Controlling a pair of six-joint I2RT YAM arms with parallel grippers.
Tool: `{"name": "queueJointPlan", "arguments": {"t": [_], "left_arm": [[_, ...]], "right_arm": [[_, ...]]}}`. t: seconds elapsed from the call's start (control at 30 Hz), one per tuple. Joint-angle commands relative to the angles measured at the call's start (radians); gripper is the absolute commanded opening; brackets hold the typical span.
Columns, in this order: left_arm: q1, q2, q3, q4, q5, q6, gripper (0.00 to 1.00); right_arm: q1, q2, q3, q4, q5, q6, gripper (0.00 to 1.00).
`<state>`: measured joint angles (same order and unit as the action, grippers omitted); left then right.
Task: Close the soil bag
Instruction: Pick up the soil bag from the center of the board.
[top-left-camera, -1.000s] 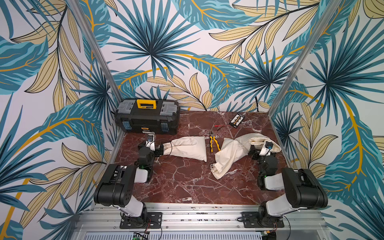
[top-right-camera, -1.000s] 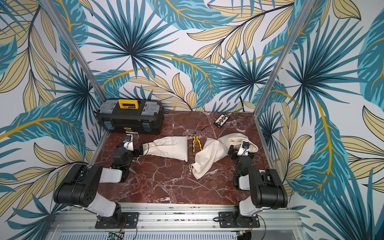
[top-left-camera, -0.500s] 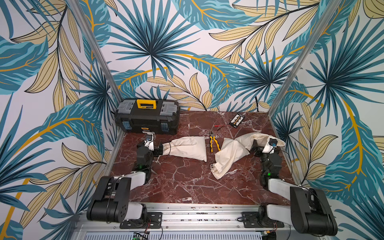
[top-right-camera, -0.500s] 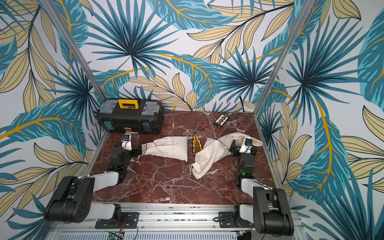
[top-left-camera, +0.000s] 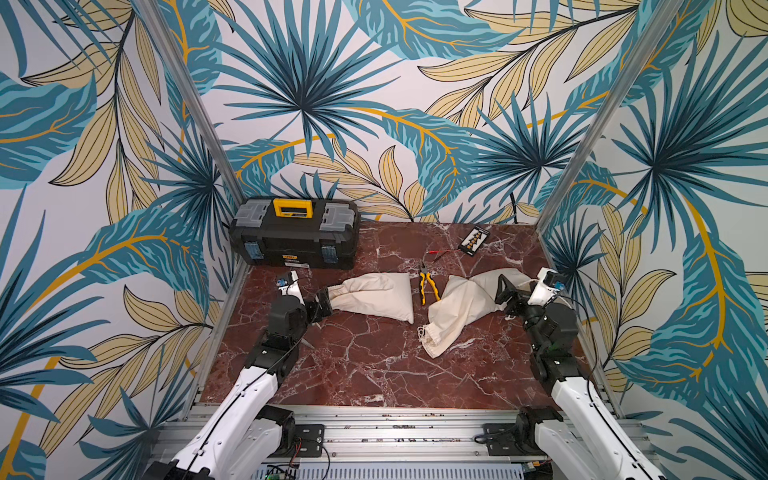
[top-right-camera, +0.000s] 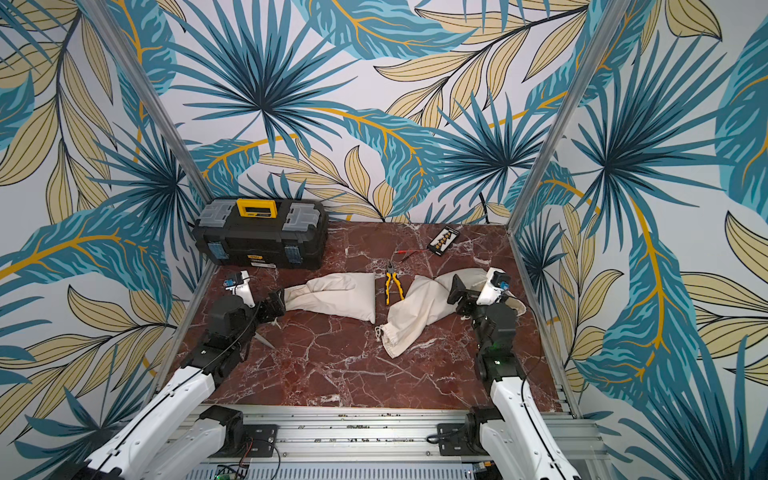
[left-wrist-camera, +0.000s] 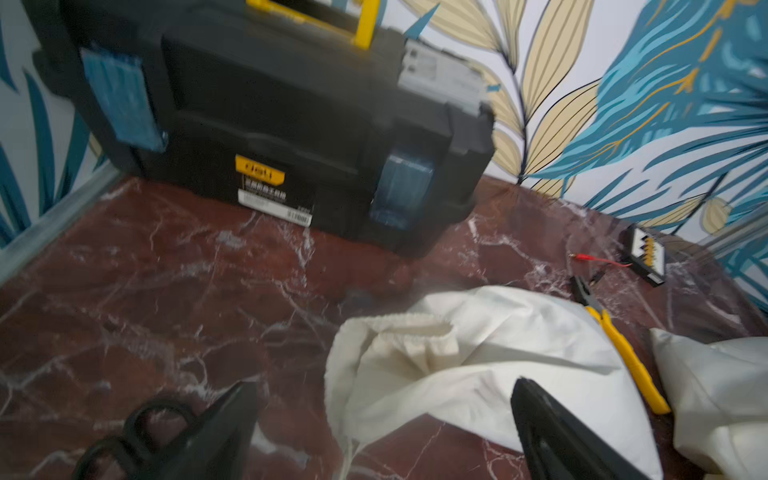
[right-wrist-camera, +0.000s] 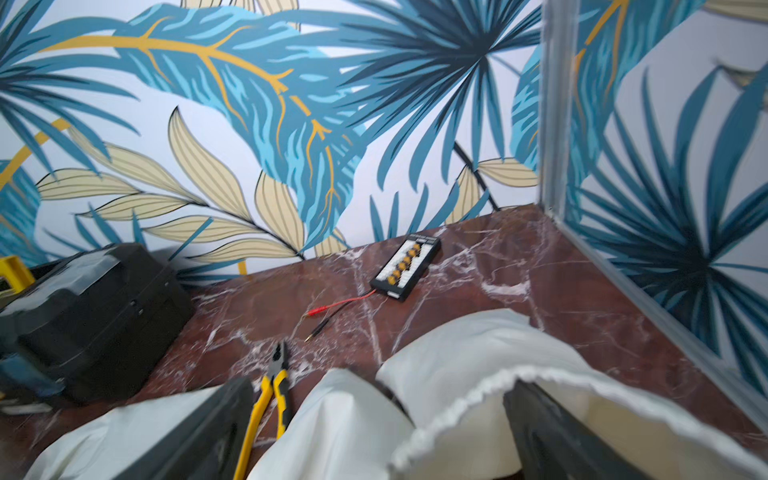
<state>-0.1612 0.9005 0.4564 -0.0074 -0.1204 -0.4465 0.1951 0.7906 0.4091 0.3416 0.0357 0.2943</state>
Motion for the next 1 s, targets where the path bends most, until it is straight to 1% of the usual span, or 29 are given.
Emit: {"name": "queueJointPlan", "arguments": {"t": [0.0,0.07,0.13,0.23,0.3,0.33,0.37,0.4,0.43,0.47,0.5,0.57,0.63,0.73,0.83,0.9,0.97], "left_arm": [[0.106,0.122,-0.02,0.019,0.076,-0.124,1.0],[0.144,0.228,0.011,0.07,0.158,-0.117,0.98],[0.147,0.329,0.09,0.079,0.263,-0.08,0.95],[0.146,0.492,0.187,0.071,0.397,-0.058,0.86],[0.147,0.571,0.21,0.107,0.462,-0.064,0.78],[0.146,0.597,0.214,0.133,0.494,-0.067,0.71],[0.145,0.614,0.218,0.151,0.523,-0.074,0.6],[0.144,0.62,0.222,0.175,0.554,-0.081,0.44],[0.14,0.614,0.225,0.193,0.588,-0.086,0.33],[0.128,0.596,0.229,0.201,0.608,-0.081,0.25],[0.112,0.569,0.24,0.186,0.607,-0.061,0.17],[0.05,0.506,0.29,0.088,0.559,0.007,0.0],[-0.006,0.45,0.337,0.017,0.531,0.026,0.0],[-0.079,0.382,0.36,0.04,0.544,-0.034,0.0],[-0.171,0.352,0.395,0.038,0.507,-0.044,0.0],[-0.211,0.348,0.417,0.034,0.478,-0.055,0.0],[-0.229,0.343,0.419,0.056,0.445,-0.089,0.0]], "right_arm": [[0.075,0.023,0.045,-0.064,-0.054,0.011,0.99],[0.131,0.044,0.054,-0.04,-0.047,-0.004,0.99],[0.18,0.076,0.063,-0.018,-0.044,-0.018,0.99],[0.235,0.136,0.074,0.021,-0.054,-0.03,0.99],[0.268,0.18,0.082,0.046,-0.063,-0.033,0.99],[0.282,0.203,0.085,0.062,-0.066,-0.039,0.99],[0.298,0.225,0.092,0.074,-0.064,-0.045,0.99],[0.312,0.244,0.098,0.081,-0.059,-0.049,0.99],[0.324,0.267,0.11,0.086,-0.059,-0.053,0.99],[0.338,0.291,0.124,0.086,-0.064,-0.058,0.99],[0.355,0.314,0.137,0.086,-0.066,-0.068,0.99],[0.382,0.351,0.169,0.085,-0.068,-0.082,0.99],[0.415,0.375,0.193,0.079,-0.075,-0.101,0.99],[0.451,0.39,0.239,0.036,-0.075,-0.129,0.99],[0.47,0.362,0.305,-0.096,-0.035,-0.168,0.99],[0.47,0.334,0.359,-0.266,0.068,-0.168,0.99],[0.47,0.312,0.402,-0.415,0.227,-0.125,0.99]]}}
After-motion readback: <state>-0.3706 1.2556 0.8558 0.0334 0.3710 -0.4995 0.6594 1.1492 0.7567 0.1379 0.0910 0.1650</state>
